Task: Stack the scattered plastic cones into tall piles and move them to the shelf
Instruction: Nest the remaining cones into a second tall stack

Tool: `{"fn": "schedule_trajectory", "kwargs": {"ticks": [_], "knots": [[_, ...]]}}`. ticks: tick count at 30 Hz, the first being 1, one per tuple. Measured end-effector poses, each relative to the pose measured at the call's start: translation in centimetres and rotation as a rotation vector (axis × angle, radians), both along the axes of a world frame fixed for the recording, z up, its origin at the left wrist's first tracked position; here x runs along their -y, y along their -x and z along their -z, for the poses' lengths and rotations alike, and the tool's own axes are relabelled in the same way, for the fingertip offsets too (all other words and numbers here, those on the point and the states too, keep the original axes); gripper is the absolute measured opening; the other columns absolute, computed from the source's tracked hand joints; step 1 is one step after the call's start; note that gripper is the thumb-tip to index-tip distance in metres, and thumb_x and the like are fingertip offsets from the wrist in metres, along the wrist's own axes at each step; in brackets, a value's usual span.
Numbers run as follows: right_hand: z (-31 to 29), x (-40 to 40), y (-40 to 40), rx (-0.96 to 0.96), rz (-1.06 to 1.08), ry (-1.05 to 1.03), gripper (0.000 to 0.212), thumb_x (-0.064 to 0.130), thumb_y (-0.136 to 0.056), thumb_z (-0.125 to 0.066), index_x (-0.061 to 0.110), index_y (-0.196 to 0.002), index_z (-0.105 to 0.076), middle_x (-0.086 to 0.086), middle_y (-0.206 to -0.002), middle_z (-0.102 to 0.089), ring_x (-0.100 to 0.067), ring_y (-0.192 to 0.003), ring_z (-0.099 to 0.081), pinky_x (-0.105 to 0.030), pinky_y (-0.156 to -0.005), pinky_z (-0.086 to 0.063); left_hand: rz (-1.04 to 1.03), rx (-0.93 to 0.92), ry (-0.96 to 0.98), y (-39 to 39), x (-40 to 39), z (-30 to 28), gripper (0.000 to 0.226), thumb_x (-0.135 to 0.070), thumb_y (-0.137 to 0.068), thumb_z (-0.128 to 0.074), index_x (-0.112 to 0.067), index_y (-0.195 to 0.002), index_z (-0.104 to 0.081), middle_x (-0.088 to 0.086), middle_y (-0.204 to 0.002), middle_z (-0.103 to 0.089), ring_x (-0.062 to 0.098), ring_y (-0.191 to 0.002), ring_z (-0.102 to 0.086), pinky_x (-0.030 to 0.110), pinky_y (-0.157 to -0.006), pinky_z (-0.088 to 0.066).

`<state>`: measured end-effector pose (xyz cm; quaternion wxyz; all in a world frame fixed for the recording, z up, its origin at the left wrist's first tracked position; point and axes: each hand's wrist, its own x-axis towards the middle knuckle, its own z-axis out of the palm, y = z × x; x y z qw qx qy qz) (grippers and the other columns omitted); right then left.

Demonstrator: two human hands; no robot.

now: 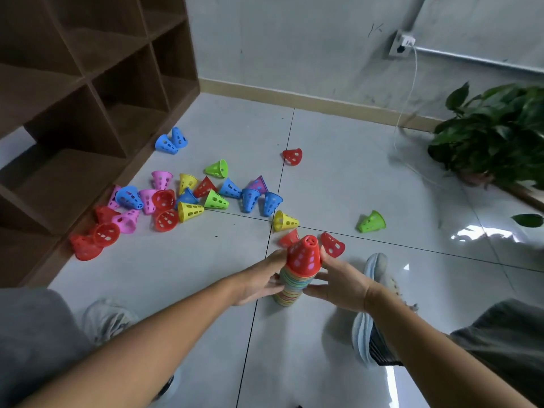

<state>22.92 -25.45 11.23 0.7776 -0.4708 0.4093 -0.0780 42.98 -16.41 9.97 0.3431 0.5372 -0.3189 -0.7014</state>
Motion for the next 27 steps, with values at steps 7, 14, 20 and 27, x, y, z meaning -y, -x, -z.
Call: {"fn": "schedule_trajectory", "kwargs": {"ticks": [7, 14, 20, 27], "knots": [[0.9, 2.0, 1.0, -0.050, -0.075, -0.139, 0.086, 0.074, -0.060, -0.076, 0.022, -0.128, -0.066, -0.015, -0.141, -0.053, -0.035, -0.128, -0.054, -0.045, -0.105, -0.049, 0.191, 0.123, -0.043, -4.0, 2.2, -0.3, 0.057, -0.067, -0.075, -0.069, -0.041, -0.124, -0.062, 0.002, -0.131, -0.062, 0.022, -0.122, -0.058, 0.048, -0.107, -0.046], [4.6, 6.7, 1.1, -0.218, 0.129, -0.141, 0.063, 0.070, -0.082, -0.062, 0.027, -0.128, -0.061, -0.013, -0.136, -0.056, -0.031, -0.120, -0.061, -0.046, -0.096, -0.055, 0.097, 0.361, -0.011, -4.6, 6.1, 1.0, 0.042, -0.064, -0.090, -0.056, -0.035, -0.117, -0.070, -0.006, -0.124, -0.067, 0.016, -0.116, -0.062, 0.043, -0.098, -0.053], [7.8, 10.0, 0.7, -0.345, 0.390, 0.085, 0.037, 0.043, -0.098, -0.056, 0.028, -0.132, -0.054, -0.001, -0.124, -0.060, -0.023, -0.112, -0.055, -0.045, -0.094, -0.054, -0.011, 0.482, 0.097, -3.6, 10.3, 3.6, 0.028, -0.041, -0.095, -0.063, -0.024, -0.117, -0.068, -0.013, -0.124, -0.064, 0.007, -0.113, -0.057, 0.030, -0.091, -0.049], [9.7, 11.6, 0.0, -0.401, 0.411, 0.095, 0.017, 0.029, -0.097, -0.057, 0.025, -0.112, -0.062, -0.007, -0.116, -0.064, -0.021, -0.100, -0.060, -0.037, -0.079, -0.056, 0.066, 0.581, 0.157, -3.5, 12.9, 7.5, 0.033, -0.025, -0.093, -0.070, -0.007, -0.120, -0.067, -0.006, -0.137, -0.052, 0.012, -0.122, -0.055, 0.021, -0.097, -0.039]]}}
